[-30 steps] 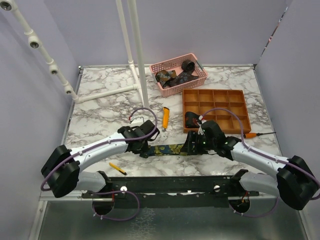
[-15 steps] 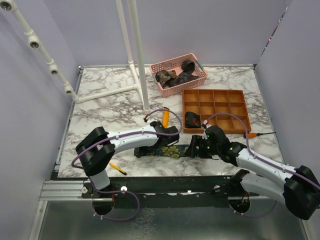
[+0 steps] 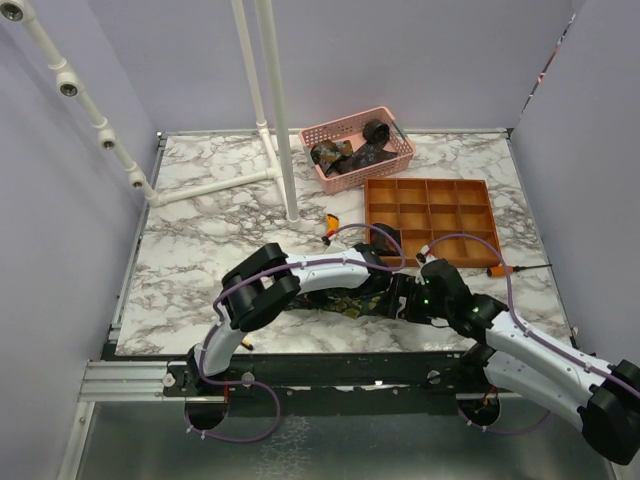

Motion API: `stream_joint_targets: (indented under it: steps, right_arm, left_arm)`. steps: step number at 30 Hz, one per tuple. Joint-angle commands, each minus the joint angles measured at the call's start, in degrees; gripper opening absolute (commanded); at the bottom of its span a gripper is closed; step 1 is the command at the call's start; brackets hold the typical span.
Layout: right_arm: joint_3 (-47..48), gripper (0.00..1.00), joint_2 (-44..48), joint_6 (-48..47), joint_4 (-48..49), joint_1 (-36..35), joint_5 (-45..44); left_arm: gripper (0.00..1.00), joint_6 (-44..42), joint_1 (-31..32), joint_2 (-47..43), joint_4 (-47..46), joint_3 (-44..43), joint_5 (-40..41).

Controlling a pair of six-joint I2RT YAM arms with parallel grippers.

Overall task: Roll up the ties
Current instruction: Roll the tie at the center of the board.

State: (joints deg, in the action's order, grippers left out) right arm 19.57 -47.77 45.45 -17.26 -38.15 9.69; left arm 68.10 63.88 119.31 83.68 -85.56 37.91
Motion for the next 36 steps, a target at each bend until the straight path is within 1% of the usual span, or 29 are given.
stream_joint_targets:
  steps: [1, 4, 5, 9, 14, 16, 19, 22, 30, 34, 36]
  right_arm:
    - [-1.2, 0.87, 3.6, 3.4, -4.4, 0.1, -2.5]
    - [-1.4, 0.91, 5.5, 4.3, -6.0, 0.1, -2.6]
    - [-1.3, 0.92, 6.0, 4.5, -6.6, 0.1, -2.6]
    - [-1.0, 0.94, 8.1, 5.4, -9.5, 0.1, -3.4]
    - [-0.9, 0.94, 10.7, 5.8, -12.2, 0.1, -4.5]
    - [-0.7, 0.94, 10.9, 6.0, -13.0, 0.1, -4.8]
    - [-0.3, 0.95, 11.1, 6.1, -14.0, 0.1, -5.1]
    - [0.4, 0.95, 11.3, 6.2, -15.0, 0.1, -5.7]
    - [1.0, 0.95, 11.3, 4.5, -13.4, 0.1, -4.7]
    - [2.0, 0.95, 10.8, 2.2, -8.7, 0.1, 0.6]
    - [3.2, 0.95, 9.2, 1.7, -5.0, 0.1, 3.6]
  left_arm:
    - [0.00, 1.2, 0.0, 4.1, -2.1, -4.2, 0.7]
    - [0.00, -0.9, 0.0, 6.3, -4.4, -5.8, -0.1]
    - [0.03, -1.8, 0.0, 6.8, -5.6, -6.0, -0.7]
    - [0.35, -3.9, 0.2, 7.2, -9.9, -5.9, -3.0]
    - [0.71, -5.5, 0.3, 5.0, -12.9, -5.4, -4.6]
    - [0.84, -6.0, 0.4, 3.7, -13.7, -5.4, -5.0]
    - [0.98, -6.4, 0.5, 0.8, -14.7, -5.0, -5.5]
    - [0.99, -6.9, 0.6, -3.6, -16.6, -3.5, -5.7]
    - [0.99, -8.8, 0.6, -14.6, -21.6, 0.7, -7.1]
    - [0.99, -9.0, 0.6, -18.6, -22.1, 1.9, -7.6]
    - [0.99, -9.0, 0.2, -22.9, -23.4, 4.4, -7.5]
